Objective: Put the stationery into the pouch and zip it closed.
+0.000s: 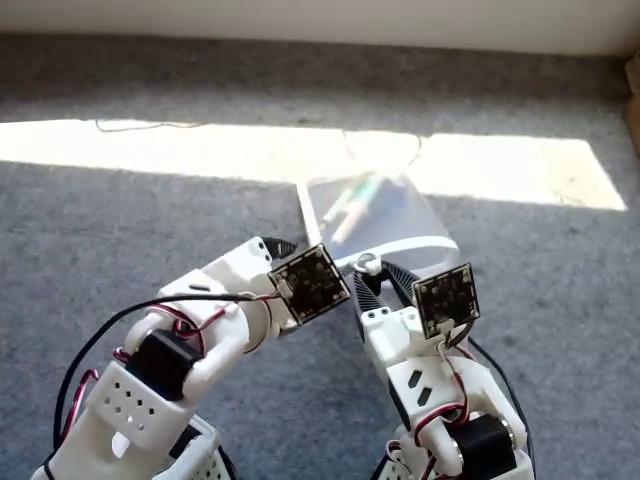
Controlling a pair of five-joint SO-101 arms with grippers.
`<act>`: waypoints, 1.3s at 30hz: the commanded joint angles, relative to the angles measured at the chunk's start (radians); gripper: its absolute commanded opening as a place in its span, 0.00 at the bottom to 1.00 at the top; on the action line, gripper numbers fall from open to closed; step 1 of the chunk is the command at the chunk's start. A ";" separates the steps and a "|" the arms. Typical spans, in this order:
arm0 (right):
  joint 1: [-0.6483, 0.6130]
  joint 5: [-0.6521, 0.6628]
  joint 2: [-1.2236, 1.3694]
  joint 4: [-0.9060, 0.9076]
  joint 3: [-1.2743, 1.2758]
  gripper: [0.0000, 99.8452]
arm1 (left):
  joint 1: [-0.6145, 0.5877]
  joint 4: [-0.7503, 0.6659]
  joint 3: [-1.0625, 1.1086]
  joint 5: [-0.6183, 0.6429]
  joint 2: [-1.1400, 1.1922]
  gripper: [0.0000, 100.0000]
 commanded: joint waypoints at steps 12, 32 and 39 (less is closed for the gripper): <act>0.015 -0.012 -0.010 -0.031 -0.068 0.01 | 0.071 -0.282 0.157 -0.075 -0.021 0.26; 0.016 -0.005 -0.010 -0.030 -0.068 0.01 | 0.110 -0.585 0.344 0.038 -0.027 0.25; 0.019 0.000 -0.010 -0.030 -0.068 0.01 | 0.110 -0.655 0.383 0.061 -0.027 0.18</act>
